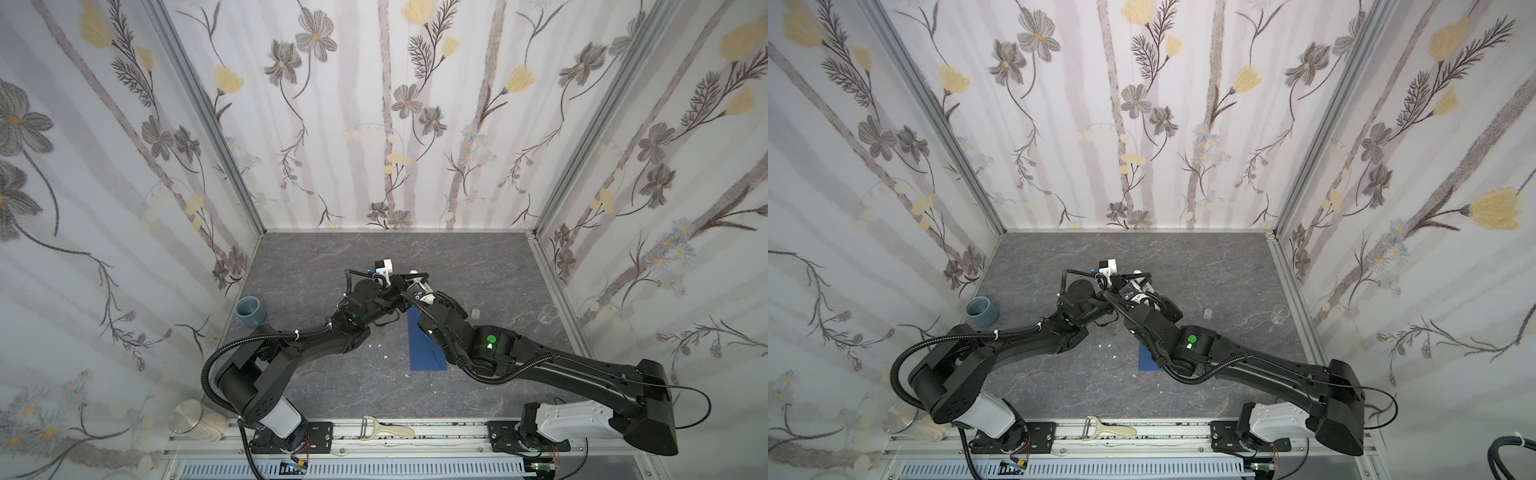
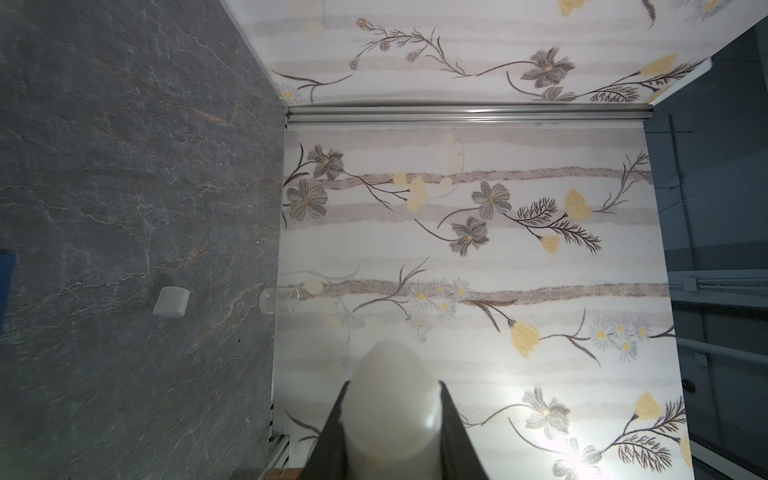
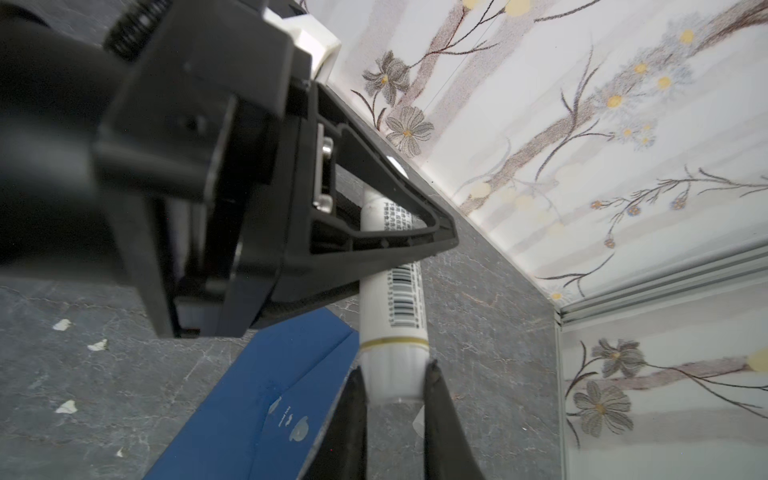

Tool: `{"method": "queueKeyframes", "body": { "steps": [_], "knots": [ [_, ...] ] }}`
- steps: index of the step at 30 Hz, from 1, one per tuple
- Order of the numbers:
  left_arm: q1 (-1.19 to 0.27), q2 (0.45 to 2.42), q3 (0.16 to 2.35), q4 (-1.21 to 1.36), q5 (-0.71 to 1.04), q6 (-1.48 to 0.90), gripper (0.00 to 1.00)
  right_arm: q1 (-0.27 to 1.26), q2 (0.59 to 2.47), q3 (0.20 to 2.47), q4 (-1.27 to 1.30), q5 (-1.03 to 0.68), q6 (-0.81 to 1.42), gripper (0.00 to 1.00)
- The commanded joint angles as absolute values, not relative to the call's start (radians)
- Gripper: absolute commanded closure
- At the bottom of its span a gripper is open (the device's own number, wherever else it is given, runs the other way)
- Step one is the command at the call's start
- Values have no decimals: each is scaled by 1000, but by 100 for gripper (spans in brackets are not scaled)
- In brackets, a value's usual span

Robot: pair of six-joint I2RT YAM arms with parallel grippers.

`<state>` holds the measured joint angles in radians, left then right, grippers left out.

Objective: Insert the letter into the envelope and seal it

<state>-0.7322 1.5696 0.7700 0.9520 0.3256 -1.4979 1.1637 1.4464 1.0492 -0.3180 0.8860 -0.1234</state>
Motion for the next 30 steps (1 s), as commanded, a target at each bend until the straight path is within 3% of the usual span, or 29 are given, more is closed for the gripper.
{"method": "queueKeyframes", "body": {
  "steps": [1, 11, 17, 19, 21, 22, 30],
  "knots": [
    [-746, 1561, 769, 960, 468, -1491, 100, 1189, 1488, 1074, -209, 942, -204, 100],
    [-746, 1545, 762, 953, 463, -1491, 100, 1242, 1589, 1089, -210, 1084, -297, 100],
    [-749, 1534, 757, 951, 453, -1487, 100, 1244, 1583, 1097, -201, 1051, -268, 100],
    [-749, 1527, 751, 951, 440, -1486, 100, 1243, 1563, 1101, -198, 1009, -228, 89],
    [-747, 1516, 746, 951, 417, -1482, 100, 1243, 1528, 1100, -191, 930, -159, 62],
    [-746, 1513, 746, 950, 405, -1481, 100, 1238, 1508, 1097, -188, 879, -119, 57],
    [-738, 1499, 762, 954, 260, -1435, 100, 1052, 1187, 884, 31, 304, 359, 46]
  ]
}}
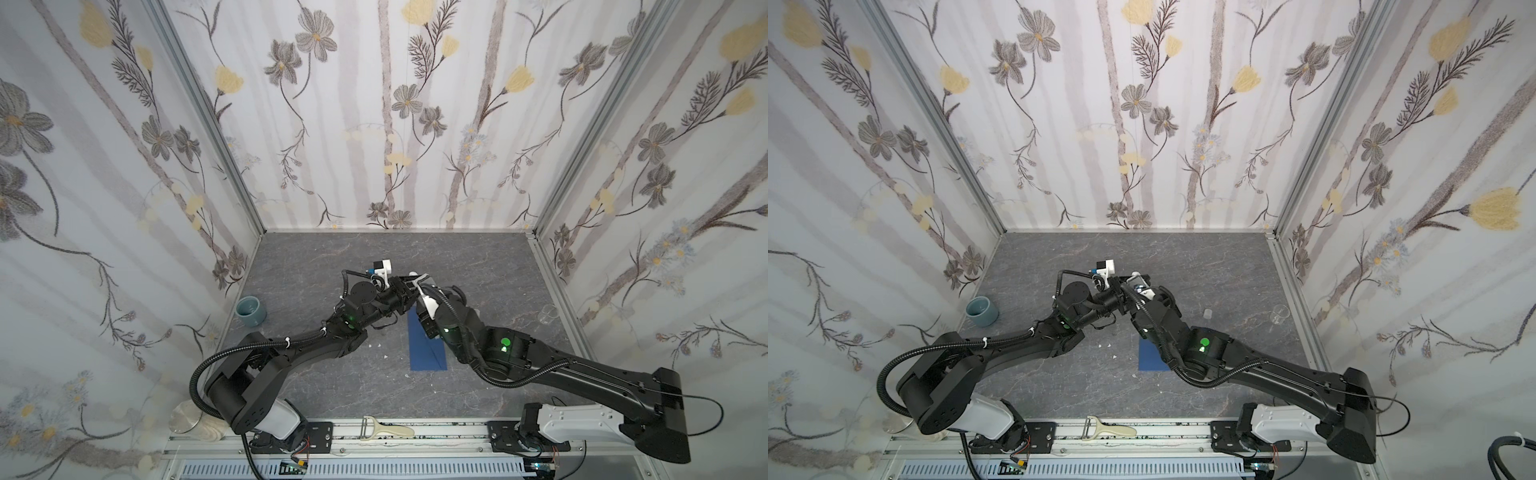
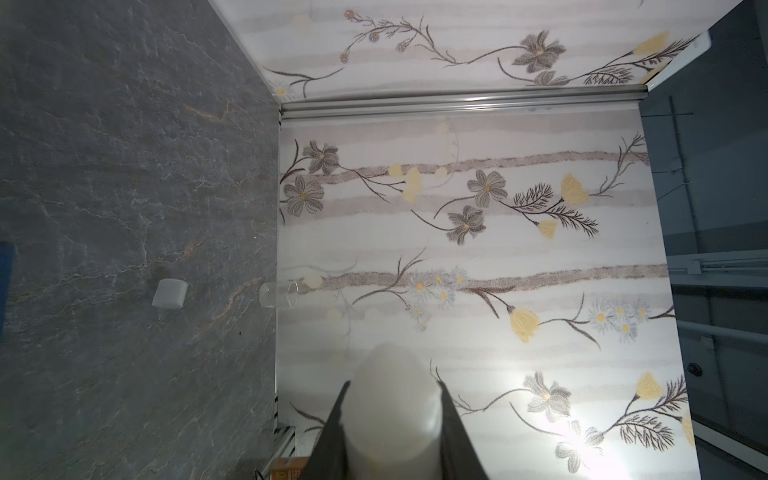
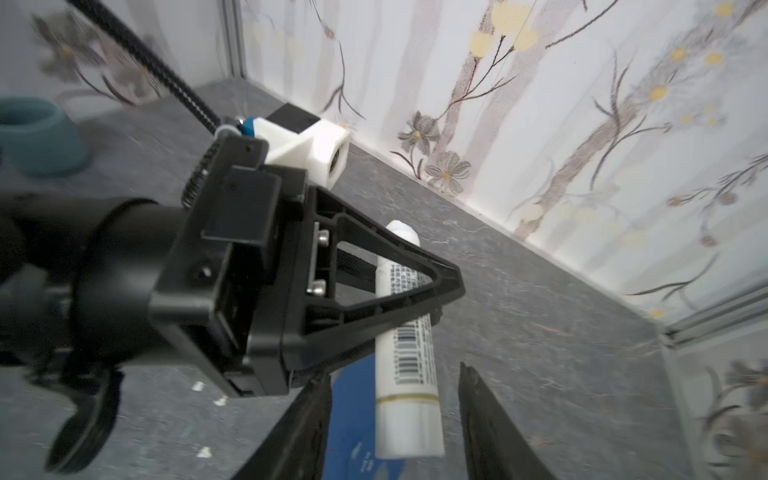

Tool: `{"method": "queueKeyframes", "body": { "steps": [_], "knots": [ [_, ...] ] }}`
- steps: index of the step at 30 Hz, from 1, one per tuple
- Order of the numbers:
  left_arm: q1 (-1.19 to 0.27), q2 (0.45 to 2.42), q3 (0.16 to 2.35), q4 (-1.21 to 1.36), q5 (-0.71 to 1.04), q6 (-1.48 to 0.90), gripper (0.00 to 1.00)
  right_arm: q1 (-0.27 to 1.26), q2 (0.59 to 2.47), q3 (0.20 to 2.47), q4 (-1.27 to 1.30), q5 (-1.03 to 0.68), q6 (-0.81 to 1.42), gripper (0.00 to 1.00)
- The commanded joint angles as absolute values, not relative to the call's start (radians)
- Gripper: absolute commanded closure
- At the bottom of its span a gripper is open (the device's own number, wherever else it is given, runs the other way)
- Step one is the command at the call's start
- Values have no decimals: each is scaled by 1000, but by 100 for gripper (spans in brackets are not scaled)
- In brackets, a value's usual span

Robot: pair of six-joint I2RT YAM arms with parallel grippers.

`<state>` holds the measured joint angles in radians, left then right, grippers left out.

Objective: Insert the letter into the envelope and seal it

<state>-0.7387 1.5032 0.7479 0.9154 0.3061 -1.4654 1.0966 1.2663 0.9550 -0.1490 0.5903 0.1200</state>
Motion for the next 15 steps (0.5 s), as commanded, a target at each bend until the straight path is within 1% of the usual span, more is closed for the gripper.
{"method": "queueKeyframes", "body": {
  "steps": [1, 3, 6, 13, 15],
  "knots": [
    [-737, 1501, 763, 955, 248, -1434, 100, 1029, 1149, 846, 77, 269, 406, 45],
    [-736, 1503, 763, 960, 220, -1429, 100, 973, 1078, 767, 183, 193, 510, 43],
    [-735, 1503, 758, 974, 181, -1426, 100, 906, 1039, 679, 298, 93, 624, 42],
    [-739, 1493, 738, 1016, 114, -1421, 100, 778, 1065, 605, 468, -47, 806, 41],
    [-741, 1490, 733, 1028, 97, -1421, 100, 760, 1085, 598, 491, -62, 834, 41]
  ]
}}
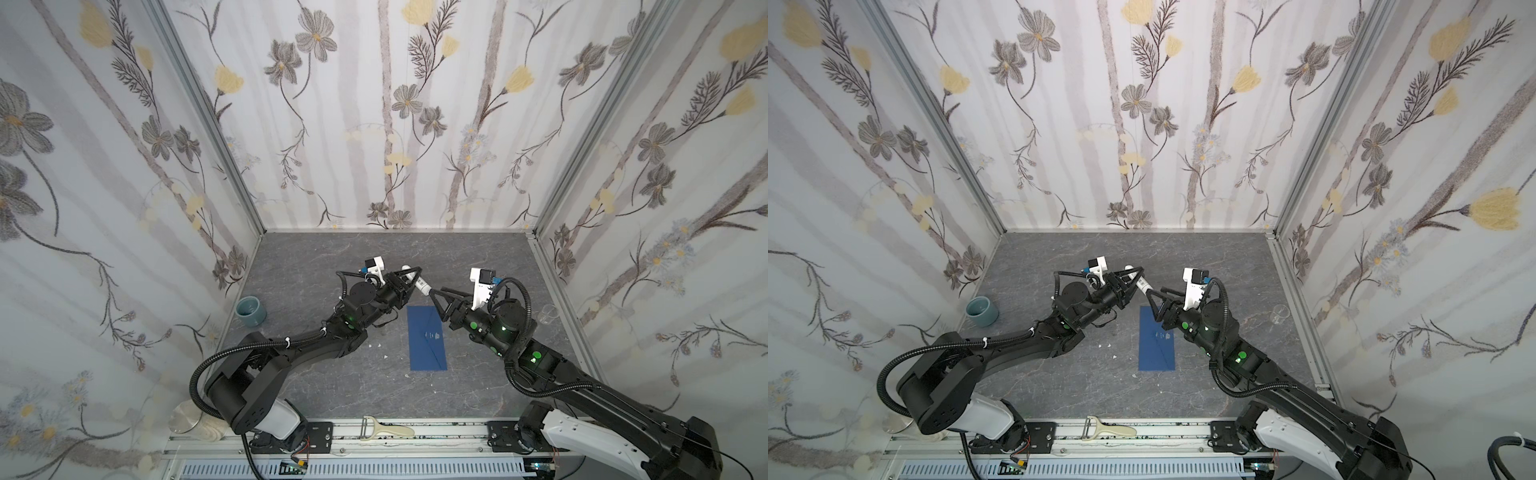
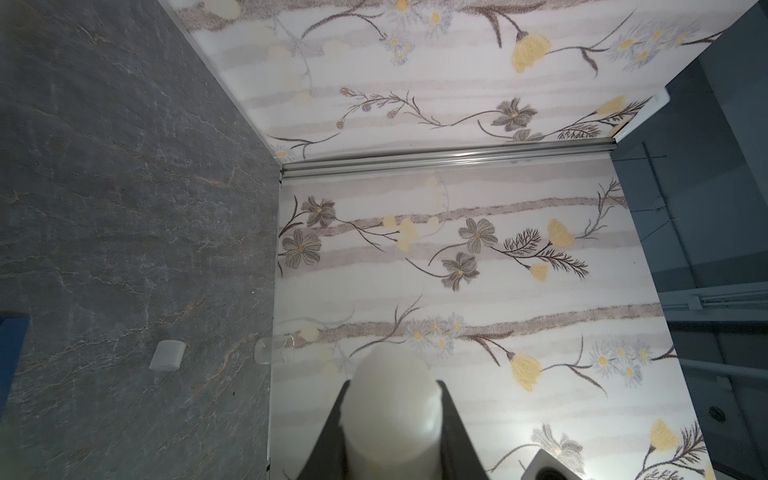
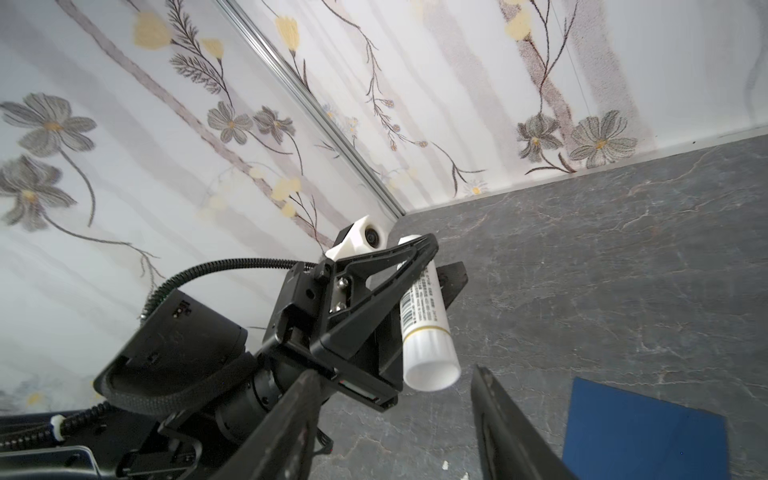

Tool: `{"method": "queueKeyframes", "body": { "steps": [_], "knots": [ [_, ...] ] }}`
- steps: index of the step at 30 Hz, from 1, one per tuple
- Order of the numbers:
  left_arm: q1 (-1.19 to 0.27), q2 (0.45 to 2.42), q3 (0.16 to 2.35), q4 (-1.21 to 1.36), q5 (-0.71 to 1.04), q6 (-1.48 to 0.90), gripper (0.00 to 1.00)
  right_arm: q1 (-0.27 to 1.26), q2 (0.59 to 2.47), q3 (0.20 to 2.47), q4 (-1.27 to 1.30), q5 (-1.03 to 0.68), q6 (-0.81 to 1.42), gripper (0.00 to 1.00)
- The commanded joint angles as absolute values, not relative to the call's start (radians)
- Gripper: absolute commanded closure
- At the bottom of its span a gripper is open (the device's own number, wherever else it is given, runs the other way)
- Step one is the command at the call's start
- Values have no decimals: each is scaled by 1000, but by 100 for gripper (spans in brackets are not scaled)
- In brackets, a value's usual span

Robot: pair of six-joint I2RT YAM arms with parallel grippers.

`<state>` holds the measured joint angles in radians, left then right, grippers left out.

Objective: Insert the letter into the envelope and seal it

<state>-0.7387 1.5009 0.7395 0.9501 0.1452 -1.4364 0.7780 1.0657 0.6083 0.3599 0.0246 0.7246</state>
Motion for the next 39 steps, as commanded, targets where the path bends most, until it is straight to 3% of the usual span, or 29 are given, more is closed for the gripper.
{"method": "queueKeyframes", "body": {
  "steps": [1, 9, 32, 39],
  "knots": [
    [-742, 1489, 732, 1033, 94, -1424, 100, 754, 1091, 597, 494, -64, 843, 41],
    [-754, 1488, 726, 1082, 63, -1426, 100, 718, 1154, 584, 561, -113, 917, 42],
    [-767, 1534, 740, 1121, 68, -1447, 100, 703, 1239, 611, 609, -195, 943, 78],
    [-770, 1543, 744, 1120, 90, -1471, 100, 703, 1235, 656, 500, -170, 870, 84]
  ]
}}
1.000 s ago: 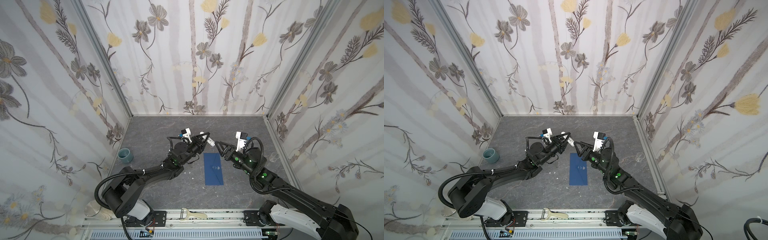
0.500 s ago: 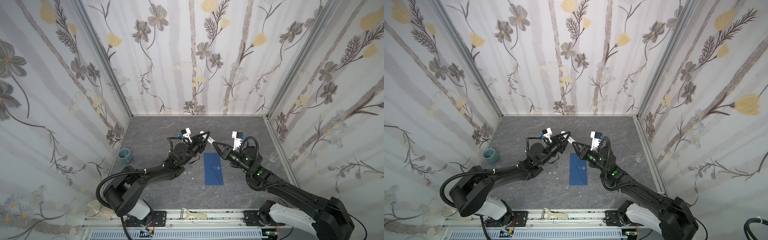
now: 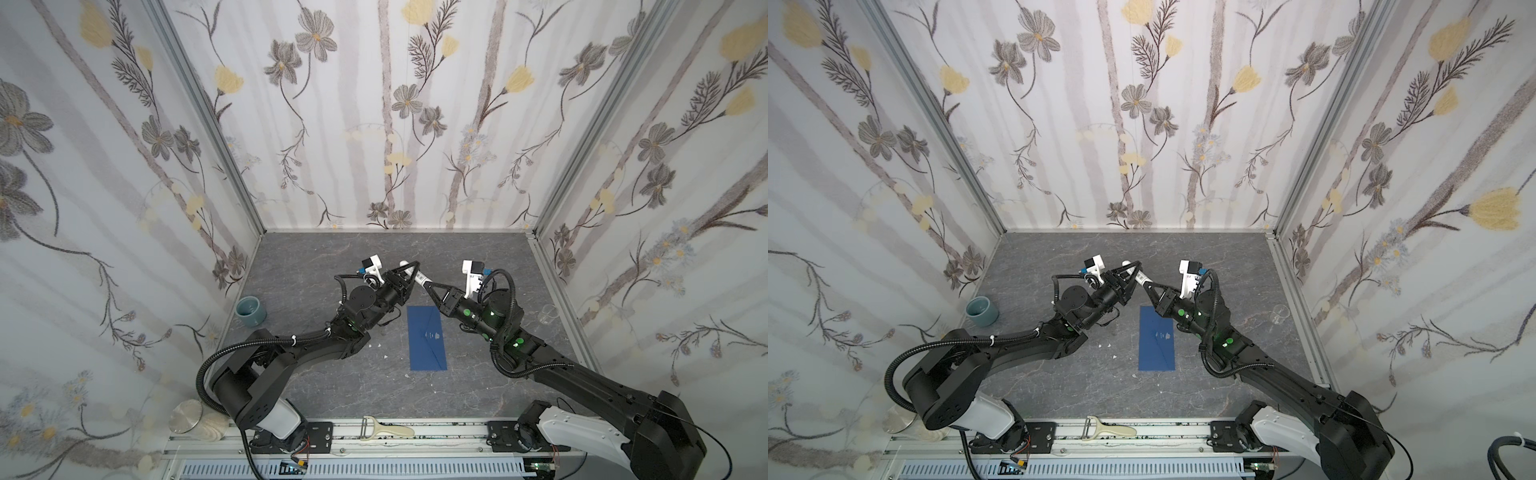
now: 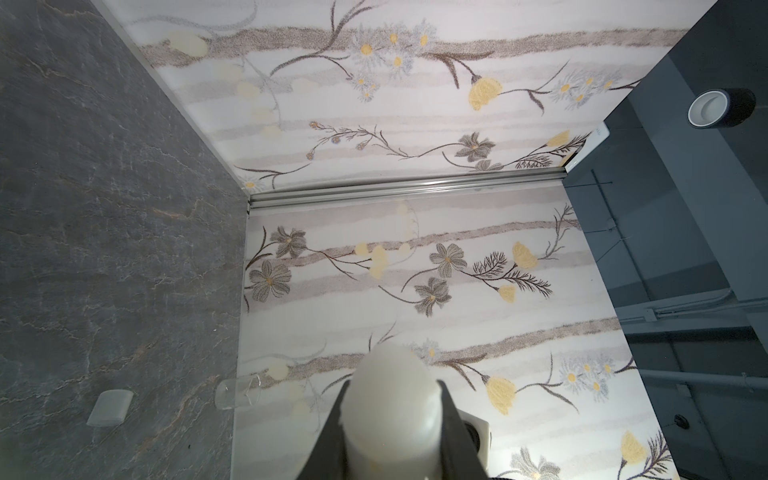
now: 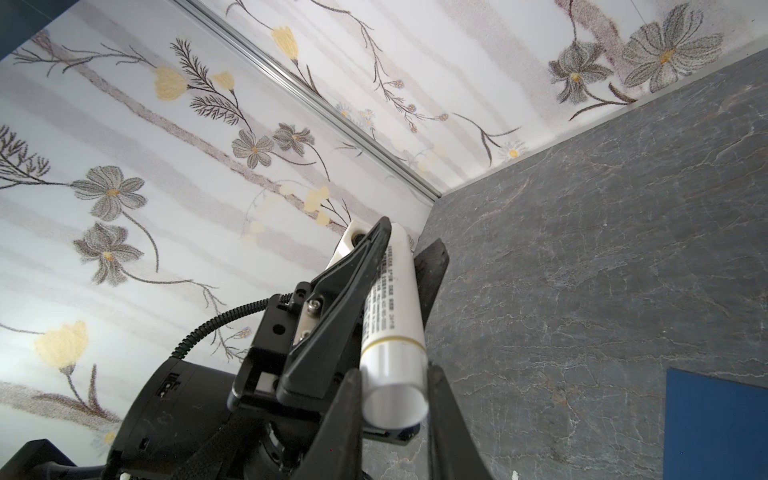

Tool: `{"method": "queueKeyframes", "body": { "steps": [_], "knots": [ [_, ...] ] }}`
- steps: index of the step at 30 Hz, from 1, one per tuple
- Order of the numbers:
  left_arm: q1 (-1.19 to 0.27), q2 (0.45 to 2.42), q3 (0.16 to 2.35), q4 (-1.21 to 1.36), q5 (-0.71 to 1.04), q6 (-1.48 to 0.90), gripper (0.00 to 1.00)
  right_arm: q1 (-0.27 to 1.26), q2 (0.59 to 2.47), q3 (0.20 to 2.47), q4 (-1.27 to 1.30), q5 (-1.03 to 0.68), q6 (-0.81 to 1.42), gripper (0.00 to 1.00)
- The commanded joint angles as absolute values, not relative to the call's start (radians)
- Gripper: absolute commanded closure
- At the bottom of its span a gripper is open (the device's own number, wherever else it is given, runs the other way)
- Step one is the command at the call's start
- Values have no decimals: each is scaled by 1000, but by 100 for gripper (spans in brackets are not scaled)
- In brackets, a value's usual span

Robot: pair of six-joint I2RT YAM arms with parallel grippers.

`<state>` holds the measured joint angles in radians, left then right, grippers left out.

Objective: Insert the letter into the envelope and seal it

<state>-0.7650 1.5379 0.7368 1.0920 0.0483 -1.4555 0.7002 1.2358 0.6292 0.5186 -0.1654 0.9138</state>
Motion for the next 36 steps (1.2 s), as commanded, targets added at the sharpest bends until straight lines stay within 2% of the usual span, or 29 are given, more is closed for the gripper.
{"method": "queueKeyframes", "body": {
  "steps": [1, 16, 22, 36],
  "knots": [
    [-772, 1545, 744, 1120, 96, -1481, 100, 703, 1232, 666, 469, -160, 848, 85],
    [-778, 1542, 741, 1090, 183, -1539, 100, 777, 1212, 883, -14, 153, 417, 89],
    [-776, 1538, 751, 1060, 223, -1539, 100, 896, 1244, 955, -111, 327, 234, 90],
    [-773, 1512, 741, 1024, 292, -1539, 100, 1071, 1326, 1021, -191, 651, -68, 92]
  ]
}}
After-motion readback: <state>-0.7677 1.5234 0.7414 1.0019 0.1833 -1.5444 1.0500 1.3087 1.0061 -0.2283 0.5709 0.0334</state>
